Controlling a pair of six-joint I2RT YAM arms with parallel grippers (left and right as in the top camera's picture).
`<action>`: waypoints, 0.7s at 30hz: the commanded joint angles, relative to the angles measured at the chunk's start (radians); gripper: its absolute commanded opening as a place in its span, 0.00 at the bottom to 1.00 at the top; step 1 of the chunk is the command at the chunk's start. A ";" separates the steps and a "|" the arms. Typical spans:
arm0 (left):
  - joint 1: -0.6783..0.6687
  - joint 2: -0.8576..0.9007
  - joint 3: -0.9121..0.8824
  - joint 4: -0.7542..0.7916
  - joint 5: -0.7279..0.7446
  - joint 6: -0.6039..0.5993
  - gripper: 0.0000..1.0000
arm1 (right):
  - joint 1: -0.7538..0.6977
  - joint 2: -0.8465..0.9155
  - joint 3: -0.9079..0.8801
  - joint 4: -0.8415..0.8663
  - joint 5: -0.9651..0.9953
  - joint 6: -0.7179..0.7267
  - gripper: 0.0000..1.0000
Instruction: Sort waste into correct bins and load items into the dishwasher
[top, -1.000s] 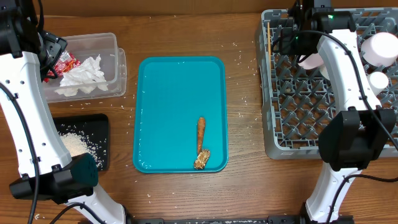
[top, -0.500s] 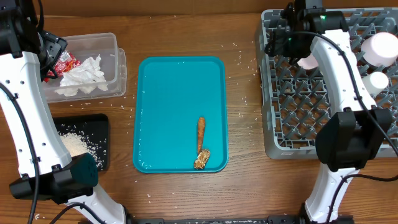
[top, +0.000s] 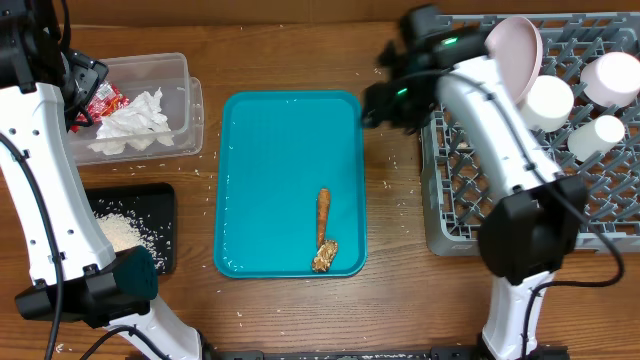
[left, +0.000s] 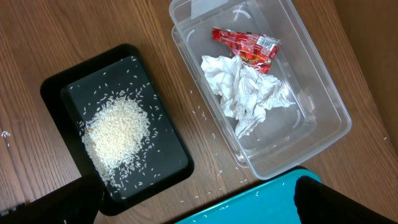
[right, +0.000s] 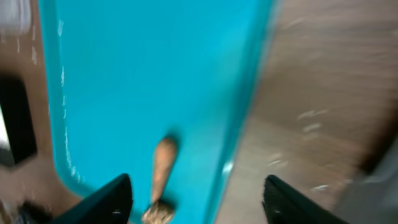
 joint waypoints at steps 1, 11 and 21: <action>-0.007 -0.011 0.000 -0.001 -0.003 -0.012 1.00 | 0.116 -0.029 -0.054 -0.004 0.035 0.120 0.75; -0.007 -0.011 0.000 -0.001 -0.003 -0.012 1.00 | 0.348 -0.027 -0.335 0.209 0.239 0.422 0.95; -0.007 -0.011 0.000 -0.001 -0.003 -0.012 1.00 | 0.379 0.011 -0.463 0.338 0.243 0.425 0.91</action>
